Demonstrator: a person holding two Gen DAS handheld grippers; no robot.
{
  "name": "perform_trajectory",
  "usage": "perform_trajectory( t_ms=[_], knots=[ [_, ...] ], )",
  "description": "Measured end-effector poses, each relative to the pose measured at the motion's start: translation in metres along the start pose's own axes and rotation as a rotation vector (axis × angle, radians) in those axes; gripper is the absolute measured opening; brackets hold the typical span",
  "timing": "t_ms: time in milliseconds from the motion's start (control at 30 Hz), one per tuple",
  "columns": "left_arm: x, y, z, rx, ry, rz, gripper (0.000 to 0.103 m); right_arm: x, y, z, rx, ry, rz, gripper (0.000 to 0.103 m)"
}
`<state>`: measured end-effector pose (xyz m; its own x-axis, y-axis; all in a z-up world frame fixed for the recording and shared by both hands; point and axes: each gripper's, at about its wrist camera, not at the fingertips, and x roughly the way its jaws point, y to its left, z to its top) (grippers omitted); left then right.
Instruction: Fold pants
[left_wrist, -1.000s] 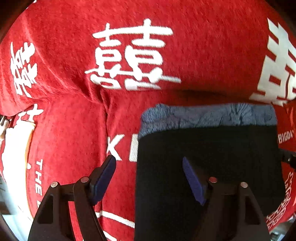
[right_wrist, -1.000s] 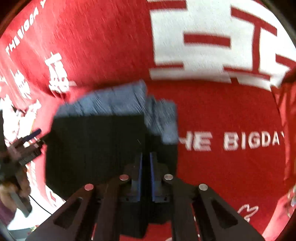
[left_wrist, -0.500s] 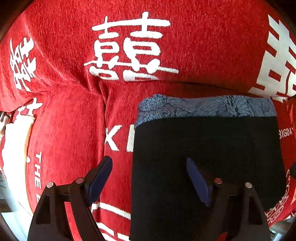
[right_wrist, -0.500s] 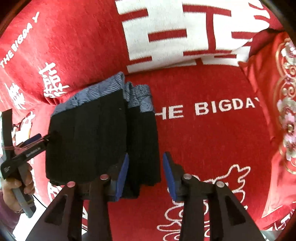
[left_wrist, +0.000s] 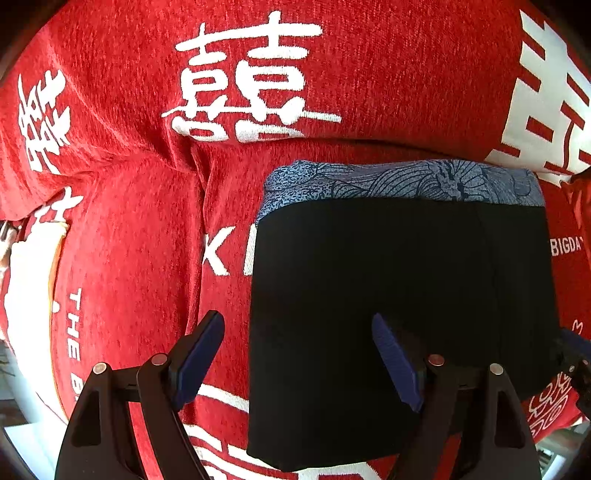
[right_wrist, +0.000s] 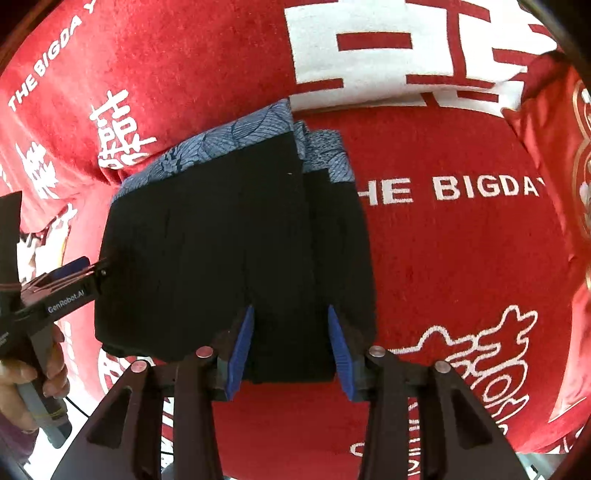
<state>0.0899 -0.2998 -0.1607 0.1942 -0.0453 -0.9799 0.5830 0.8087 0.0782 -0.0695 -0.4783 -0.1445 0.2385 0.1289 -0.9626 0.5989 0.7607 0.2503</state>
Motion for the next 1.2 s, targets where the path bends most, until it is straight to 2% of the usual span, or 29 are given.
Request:
perform_trajectory(
  t_ms=[333, 433, 600, 1000, 1100, 1200],
  knots=[
    [0.0, -0.009, -0.001, 0.016, 0.0, 0.05, 0.083, -0.002, -0.006, -0.003, 0.001, 0.006, 0.024, 0.049],
    [0.002, -0.009, 0.0, 0.0, 0.001, 0.078, 0.092, -0.004, -0.008, -0.004, -0.009, 0.022, 0.035, 0.05],
    [0.003, -0.007, -0.001, -0.046, 0.004, 0.08, 0.093, -0.004, -0.009, -0.001, -0.047, 0.049, 0.056, 0.052],
    [0.001, -0.018, -0.002, -0.062, -0.004, 0.166, 0.093, 0.002, -0.017, 0.007, -0.087, 0.091, 0.123, 0.056],
    [0.002, -0.017, -0.003, -0.079, -0.002, 0.17, 0.093, 0.002, -0.018, 0.008, -0.098, 0.101, 0.106, 0.064],
    [0.001, -0.019, -0.003, -0.078, -0.004, 0.179, 0.093, 0.005, -0.022, 0.009, -0.084, 0.109, 0.12, 0.066]
  ],
)
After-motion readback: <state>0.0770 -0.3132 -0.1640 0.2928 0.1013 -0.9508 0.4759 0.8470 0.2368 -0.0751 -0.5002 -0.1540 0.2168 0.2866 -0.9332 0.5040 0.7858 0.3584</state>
